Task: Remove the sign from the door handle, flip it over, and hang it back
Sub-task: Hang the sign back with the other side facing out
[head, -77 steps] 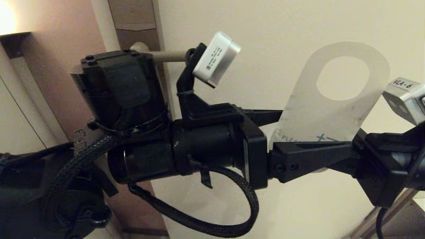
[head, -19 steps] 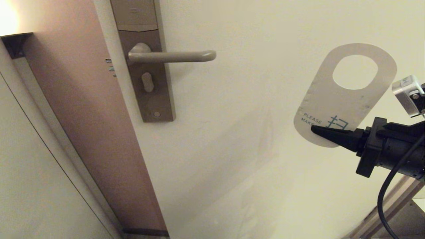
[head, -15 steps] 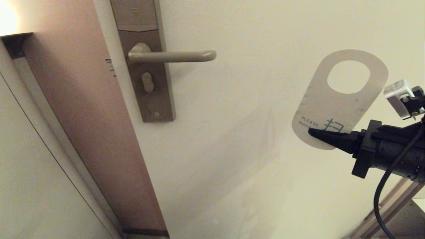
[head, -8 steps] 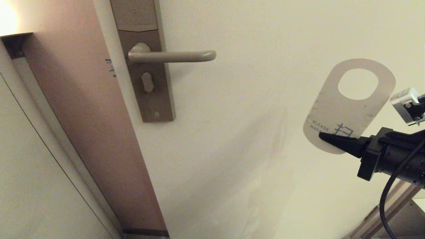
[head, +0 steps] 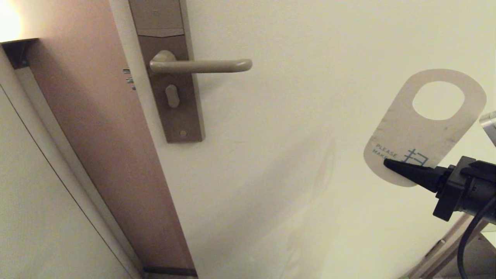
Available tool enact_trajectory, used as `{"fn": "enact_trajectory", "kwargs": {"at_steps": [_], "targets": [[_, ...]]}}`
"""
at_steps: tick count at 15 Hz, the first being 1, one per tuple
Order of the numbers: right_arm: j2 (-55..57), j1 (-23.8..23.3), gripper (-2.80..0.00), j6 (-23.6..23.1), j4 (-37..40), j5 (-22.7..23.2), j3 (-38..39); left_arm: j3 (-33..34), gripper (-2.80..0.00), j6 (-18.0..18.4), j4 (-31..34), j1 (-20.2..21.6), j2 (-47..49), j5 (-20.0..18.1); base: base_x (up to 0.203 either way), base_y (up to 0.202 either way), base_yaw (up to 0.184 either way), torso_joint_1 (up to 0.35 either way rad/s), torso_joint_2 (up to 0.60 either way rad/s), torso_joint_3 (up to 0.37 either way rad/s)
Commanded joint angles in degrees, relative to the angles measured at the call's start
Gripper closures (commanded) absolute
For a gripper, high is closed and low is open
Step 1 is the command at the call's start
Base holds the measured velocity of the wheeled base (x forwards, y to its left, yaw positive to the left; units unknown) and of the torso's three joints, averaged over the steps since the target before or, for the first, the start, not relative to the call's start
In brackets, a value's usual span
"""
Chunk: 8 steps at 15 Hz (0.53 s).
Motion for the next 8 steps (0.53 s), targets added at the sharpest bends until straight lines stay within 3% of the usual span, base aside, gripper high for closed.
{"fn": "enact_trajectory", "kwargs": {"at_steps": [1,4,8], "targets": [[-0.7,0.1,0.0,-0.16,-0.18,-0.17,0.0,0.0,0.0,0.05,0.0,-0.05,-0.02,-0.05,0.0,0.0,0.0,0.0,0.0,0.0],[-0.59,0.38,0.0,-0.46,0.06,-3.82,-1.61,0.0,0.0,0.05,0.0,-0.03,-0.02,-0.05,0.0,0.0,0.0,0.0,0.0,0.0],[-0.11,0.74,0.0,-1.73,2.18,-12.0,-3.35,0.0,0.0,0.05,0.0,-0.05,-0.02,-0.05,0.0,0.0,0.0,0.0,0.0,0.0]]}}
